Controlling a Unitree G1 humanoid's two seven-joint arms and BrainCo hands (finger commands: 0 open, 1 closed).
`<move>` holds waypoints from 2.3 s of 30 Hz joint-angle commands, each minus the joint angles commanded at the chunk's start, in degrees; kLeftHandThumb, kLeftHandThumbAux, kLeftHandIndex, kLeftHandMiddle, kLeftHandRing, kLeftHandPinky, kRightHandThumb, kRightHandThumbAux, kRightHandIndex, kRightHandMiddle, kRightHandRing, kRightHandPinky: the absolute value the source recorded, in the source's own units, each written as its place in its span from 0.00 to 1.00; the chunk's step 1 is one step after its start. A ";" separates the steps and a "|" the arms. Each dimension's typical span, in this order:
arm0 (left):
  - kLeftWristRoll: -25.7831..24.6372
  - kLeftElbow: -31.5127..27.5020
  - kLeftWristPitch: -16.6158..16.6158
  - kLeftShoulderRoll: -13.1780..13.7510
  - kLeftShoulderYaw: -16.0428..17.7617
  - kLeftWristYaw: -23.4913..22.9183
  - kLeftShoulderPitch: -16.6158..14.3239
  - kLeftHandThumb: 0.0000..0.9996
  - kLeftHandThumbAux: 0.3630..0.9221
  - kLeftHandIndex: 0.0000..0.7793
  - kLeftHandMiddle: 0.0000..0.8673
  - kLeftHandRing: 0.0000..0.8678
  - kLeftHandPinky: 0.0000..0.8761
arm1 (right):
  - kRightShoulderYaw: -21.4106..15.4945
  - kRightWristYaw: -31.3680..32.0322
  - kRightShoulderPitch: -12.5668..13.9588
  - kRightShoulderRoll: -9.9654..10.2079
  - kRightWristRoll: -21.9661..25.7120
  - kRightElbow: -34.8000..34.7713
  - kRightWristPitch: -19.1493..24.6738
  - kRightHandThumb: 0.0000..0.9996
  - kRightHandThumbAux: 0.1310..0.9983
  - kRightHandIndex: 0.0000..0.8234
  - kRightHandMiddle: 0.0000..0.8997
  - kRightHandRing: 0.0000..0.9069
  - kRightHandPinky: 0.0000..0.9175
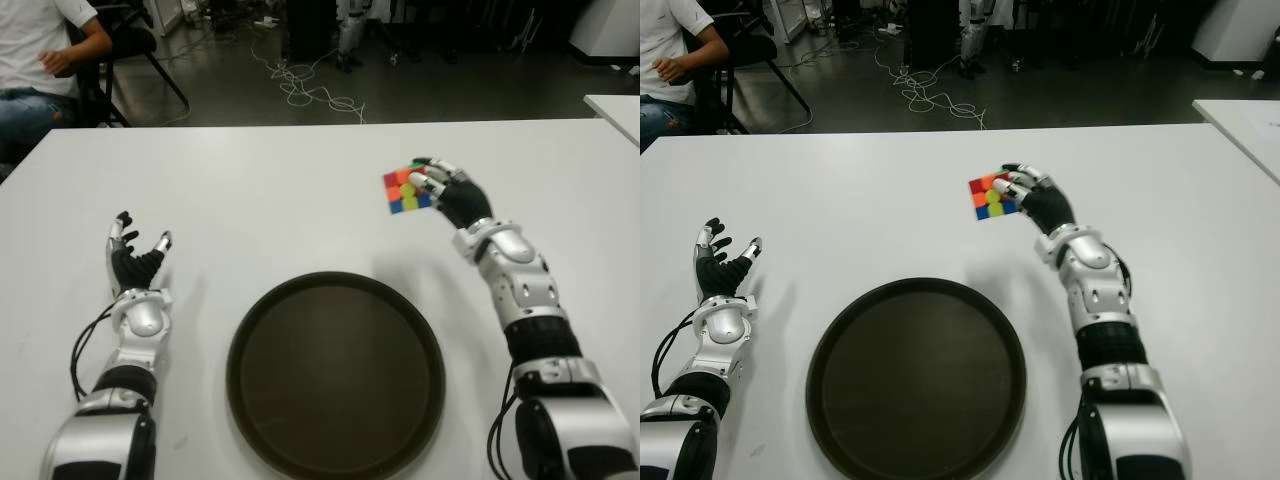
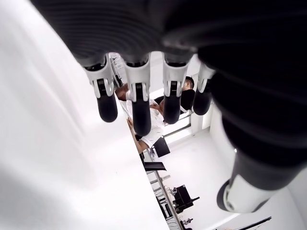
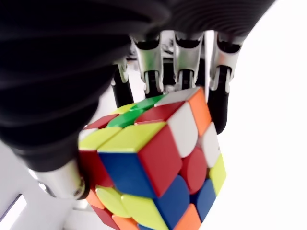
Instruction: Pick up the Rubik's Cube and put it in the plate
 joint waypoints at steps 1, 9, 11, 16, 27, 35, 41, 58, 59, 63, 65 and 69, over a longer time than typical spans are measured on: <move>0.03 0.01 0.06 0.00 -0.02 0.03 -0.02 0.40 0.64 0.13 0.18 0.19 0.18 | 0.17 0.47 0.06 -0.18 -0.03 -0.29 0.36 0.70 0.68 0.53 0.84 0.85 0.84; 0.13 0.04 0.95 0.04 -0.11 0.03 -0.11 0.38 0.63 0.12 0.17 0.18 0.18 | 3.81 4.97 2.15 -1.43 -1.19 -5.59 3.40 0.70 0.68 0.53 0.85 0.85 0.85; 0.15 -0.05 1.32 0.05 -0.17 -0.07 -0.10 0.37 0.62 0.12 0.16 0.17 0.18 | 4.86 5.99 2.74 -1.80 -1.44 -7.20 4.25 0.70 0.68 0.53 0.85 0.86 0.85; 0.07 -0.36 1.87 -0.07 -0.19 -0.15 -0.08 0.37 0.62 0.11 0.16 0.17 0.18 | 6.24 7.84 3.48 -2.71 -1.34 -9.78 6.32 0.70 0.68 0.53 0.85 0.86 0.85; 0.15 -0.50 2.30 -0.12 -0.24 0.09 -0.15 0.39 0.64 0.12 0.16 0.17 0.19 | 8.97 9.36 4.37 -3.68 -2.44 -13.12 8.37 0.71 0.68 0.53 0.86 0.86 0.85; -0.13 -0.69 1.90 -0.25 -0.12 -0.32 -0.04 0.39 0.63 0.11 0.16 0.16 0.13 | 9.97 11.25 4.93 -4.02 -1.64 -16.59 12.20 0.71 0.68 0.53 0.89 0.88 0.87; -0.14 -0.49 1.44 -0.15 -0.12 -0.49 -0.03 0.42 0.64 0.12 0.17 0.18 0.19 | 10.34 13.42 5.05 -4.39 -0.94 -18.01 14.42 0.71 0.68 0.53 0.90 0.90 0.88; 0.07 -0.64 0.93 0.07 -0.30 -0.63 0.15 0.42 0.62 0.12 0.16 0.17 0.17 | 12.33 21.13 4.22 -5.85 -0.22 -17.27 15.08 0.71 0.68 0.53 0.91 0.91 0.90; 0.06 -0.67 0.92 0.11 -0.28 -0.67 0.18 0.42 0.62 0.12 0.16 0.17 0.16 | 12.64 21.55 4.36 -5.93 -0.17 -17.86 15.43 0.71 0.68 0.53 0.91 0.91 0.90; 0.11 -0.74 0.99 0.19 -0.26 -0.52 0.23 0.39 0.64 0.12 0.16 0.16 0.15 | 13.94 23.05 5.16 -6.66 0.65 -22.45 18.98 0.71 0.68 0.53 0.92 0.91 0.90; 0.05 -0.68 1.24 0.16 -0.18 -0.41 0.16 0.39 0.64 0.12 0.17 0.16 0.15 | 14.27 24.42 5.46 -7.06 2.46 -25.28 23.27 0.71 0.68 0.53 0.92 0.92 0.90; 0.03 -0.59 1.56 0.13 -0.10 -0.25 0.05 0.39 0.64 0.12 0.18 0.17 0.15 | 14.69 25.89 6.25 -7.54 4.25 -27.01 25.56 0.71 0.68 0.53 0.91 0.92 0.91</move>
